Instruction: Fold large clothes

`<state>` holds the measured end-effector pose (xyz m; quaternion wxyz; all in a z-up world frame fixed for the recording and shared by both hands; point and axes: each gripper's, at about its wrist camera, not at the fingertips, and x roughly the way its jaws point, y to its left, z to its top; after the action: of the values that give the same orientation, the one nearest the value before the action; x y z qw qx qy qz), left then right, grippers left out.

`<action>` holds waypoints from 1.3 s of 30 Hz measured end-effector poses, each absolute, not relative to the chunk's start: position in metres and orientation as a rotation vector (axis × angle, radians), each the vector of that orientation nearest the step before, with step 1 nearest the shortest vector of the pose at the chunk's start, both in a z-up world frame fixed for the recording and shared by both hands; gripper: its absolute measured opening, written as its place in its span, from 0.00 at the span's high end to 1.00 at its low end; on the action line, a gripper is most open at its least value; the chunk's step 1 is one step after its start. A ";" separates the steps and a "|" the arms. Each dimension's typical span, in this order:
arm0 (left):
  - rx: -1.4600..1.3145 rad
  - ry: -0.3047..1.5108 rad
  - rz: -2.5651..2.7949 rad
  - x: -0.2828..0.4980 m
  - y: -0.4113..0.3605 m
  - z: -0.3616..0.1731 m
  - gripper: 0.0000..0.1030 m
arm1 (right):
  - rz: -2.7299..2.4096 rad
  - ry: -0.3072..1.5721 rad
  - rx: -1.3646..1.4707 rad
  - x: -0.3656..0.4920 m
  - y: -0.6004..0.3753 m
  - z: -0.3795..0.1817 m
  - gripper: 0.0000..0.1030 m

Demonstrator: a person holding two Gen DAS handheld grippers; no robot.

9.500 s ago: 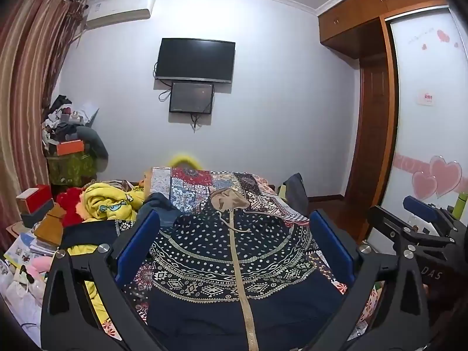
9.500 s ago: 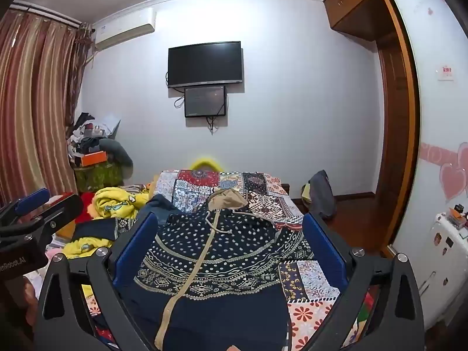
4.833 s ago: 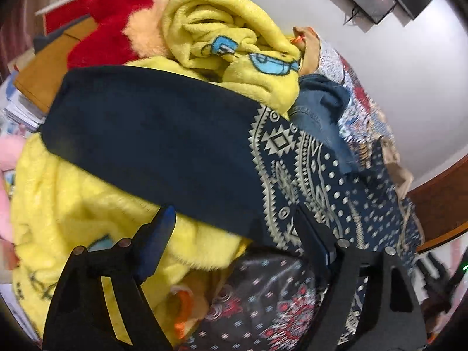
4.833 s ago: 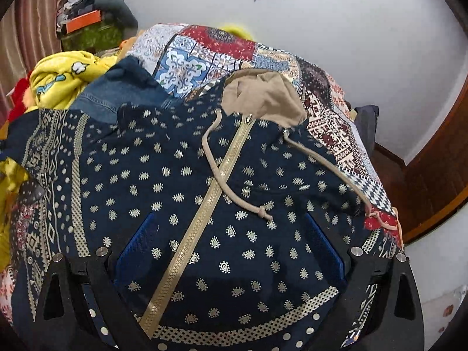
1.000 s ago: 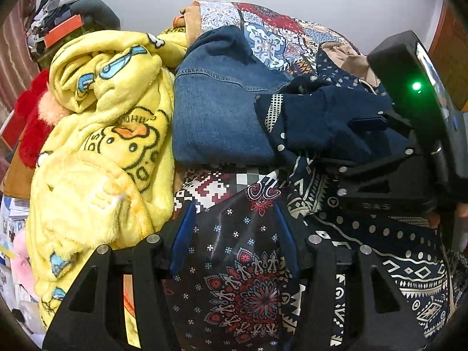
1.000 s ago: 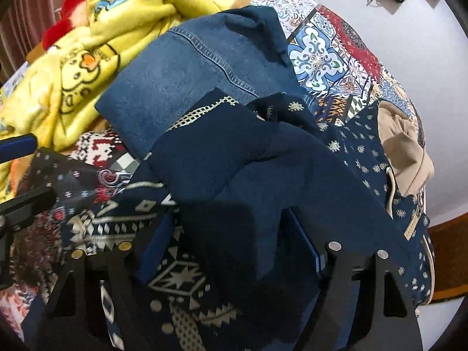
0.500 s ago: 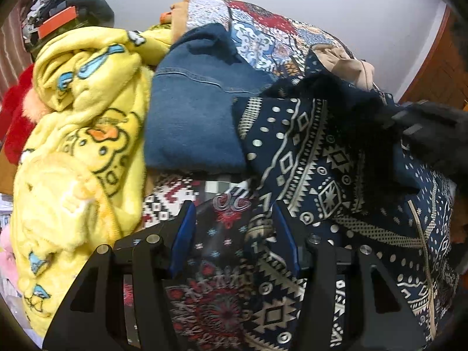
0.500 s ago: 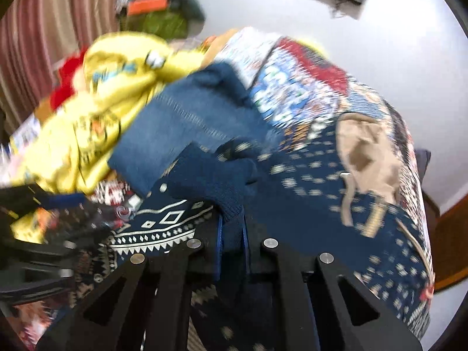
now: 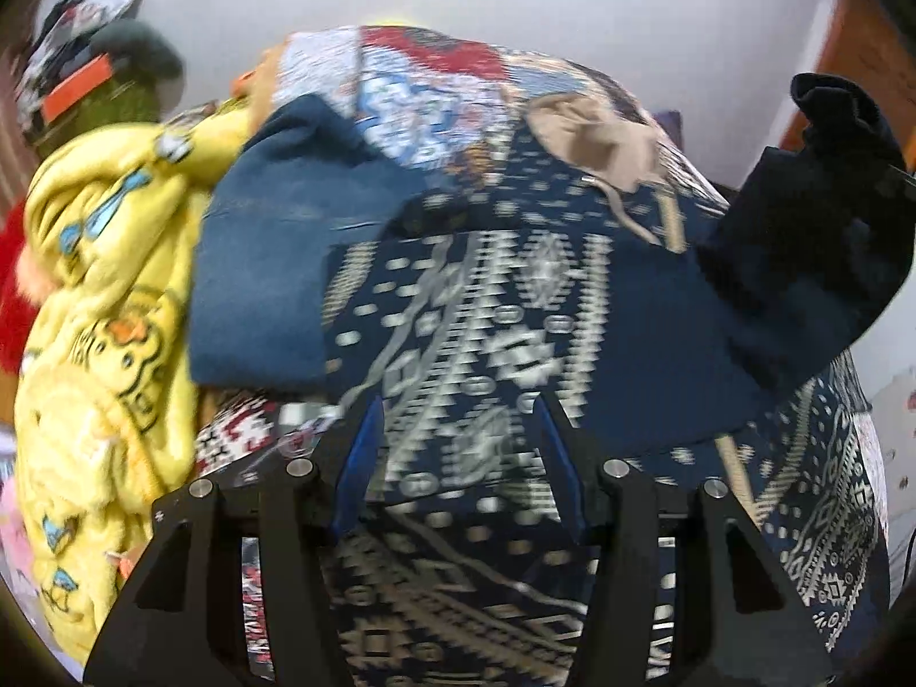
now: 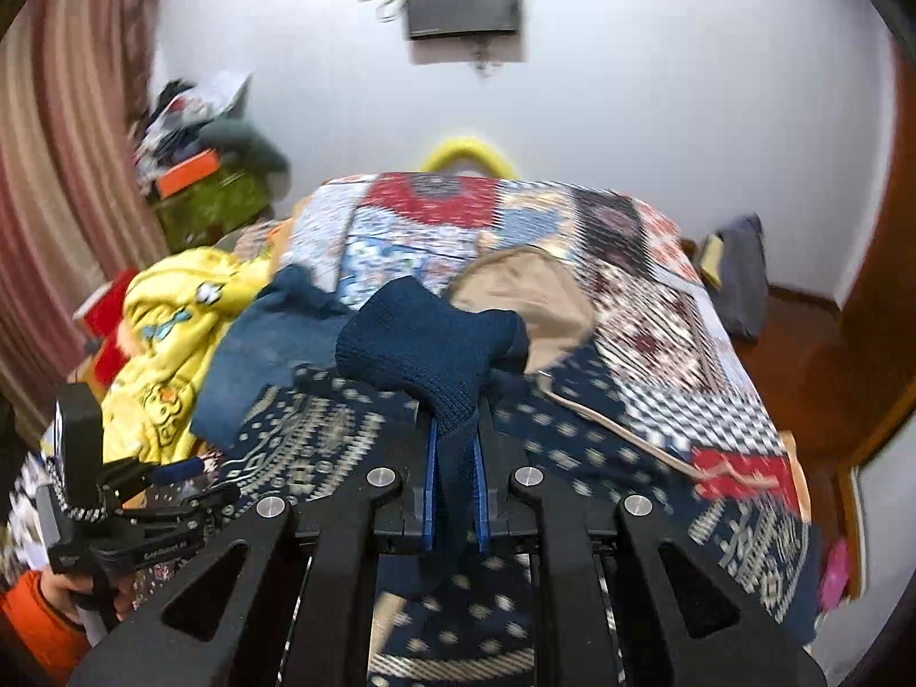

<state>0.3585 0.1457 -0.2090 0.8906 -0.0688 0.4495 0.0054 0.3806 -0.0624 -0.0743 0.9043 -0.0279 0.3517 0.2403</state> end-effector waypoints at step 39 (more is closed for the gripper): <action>0.076 1.015 0.064 0.373 0.064 -0.233 0.38 | 0.148 1.008 0.088 0.365 -0.281 -0.147 0.42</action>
<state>0.3728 0.0639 -0.2327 0.8727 0.0366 0.4859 0.0305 0.3646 -0.2813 -0.1472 0.8722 0.0421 0.4821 0.0709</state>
